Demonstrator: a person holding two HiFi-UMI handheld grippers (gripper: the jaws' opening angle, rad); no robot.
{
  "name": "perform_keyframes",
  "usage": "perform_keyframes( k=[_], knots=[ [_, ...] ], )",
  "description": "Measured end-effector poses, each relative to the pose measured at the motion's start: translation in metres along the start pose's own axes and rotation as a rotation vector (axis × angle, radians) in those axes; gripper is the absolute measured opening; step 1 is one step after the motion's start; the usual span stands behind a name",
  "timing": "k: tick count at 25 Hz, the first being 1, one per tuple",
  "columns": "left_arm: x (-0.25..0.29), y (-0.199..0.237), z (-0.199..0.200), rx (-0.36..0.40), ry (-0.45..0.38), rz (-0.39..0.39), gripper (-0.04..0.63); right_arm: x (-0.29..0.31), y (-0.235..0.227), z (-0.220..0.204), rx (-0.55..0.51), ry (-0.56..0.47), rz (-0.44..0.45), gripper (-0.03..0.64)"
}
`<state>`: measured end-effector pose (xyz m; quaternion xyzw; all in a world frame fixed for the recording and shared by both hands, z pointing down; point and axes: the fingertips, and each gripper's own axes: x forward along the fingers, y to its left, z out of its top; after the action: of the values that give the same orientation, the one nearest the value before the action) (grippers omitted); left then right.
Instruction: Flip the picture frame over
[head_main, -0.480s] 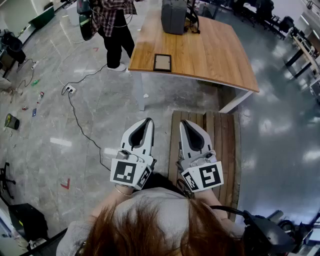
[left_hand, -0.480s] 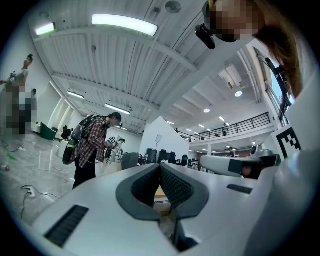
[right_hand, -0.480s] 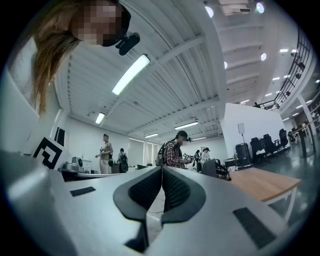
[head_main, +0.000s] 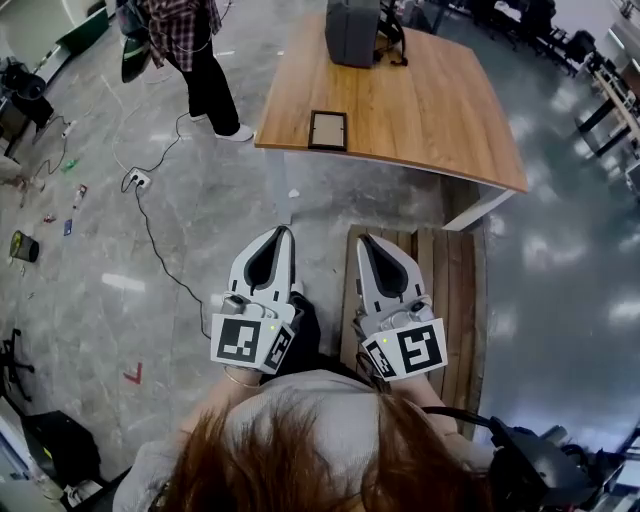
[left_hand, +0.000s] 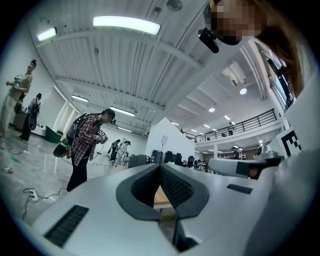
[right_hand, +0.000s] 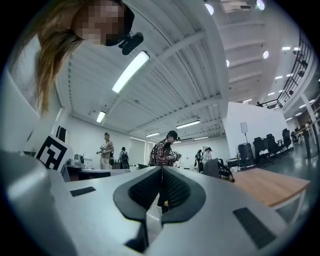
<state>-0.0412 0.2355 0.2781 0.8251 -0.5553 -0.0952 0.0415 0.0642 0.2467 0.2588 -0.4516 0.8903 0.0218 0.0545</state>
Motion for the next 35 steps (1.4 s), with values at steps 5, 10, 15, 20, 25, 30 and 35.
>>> perform_keyframes(
  k=[5, 10, 15, 20, 25, 30, 35],
  knots=[
    [0.071, 0.049, -0.002, -0.005, -0.016, 0.002, 0.006, 0.068, -0.046, -0.011, -0.001, -0.010, -0.042, 0.017],
    [0.155, 0.101, 0.002, 0.001, -0.013, -0.026, 0.006, 0.155, -0.084, -0.021, 0.002, 0.004, -0.067, 0.017],
    [0.222, 0.129, 0.002, 0.005, 0.016, -0.088, 0.006, 0.225, -0.113, -0.024, 0.003, 0.012, -0.099, 0.017],
    [0.263, 0.136, -0.005, 0.006, 0.044, -0.133, 0.006, 0.263, -0.134, -0.025, -0.004, 0.019, -0.119, 0.017],
    [0.278, 0.142, -0.006, -0.007, 0.038, -0.110, 0.006, 0.279, -0.148, -0.032, -0.006, 0.047, -0.109, 0.017],
    [0.279, 0.153, -0.012, -0.017, 0.053, -0.062, 0.006, 0.286, -0.162, -0.054, 0.077, 0.092, -0.112, 0.017],
    [0.280, 0.161, -0.031, -0.018, 0.098, -0.029, 0.006, 0.299, -0.175, -0.104, 0.273, 0.143, -0.151, 0.017]
  ],
)
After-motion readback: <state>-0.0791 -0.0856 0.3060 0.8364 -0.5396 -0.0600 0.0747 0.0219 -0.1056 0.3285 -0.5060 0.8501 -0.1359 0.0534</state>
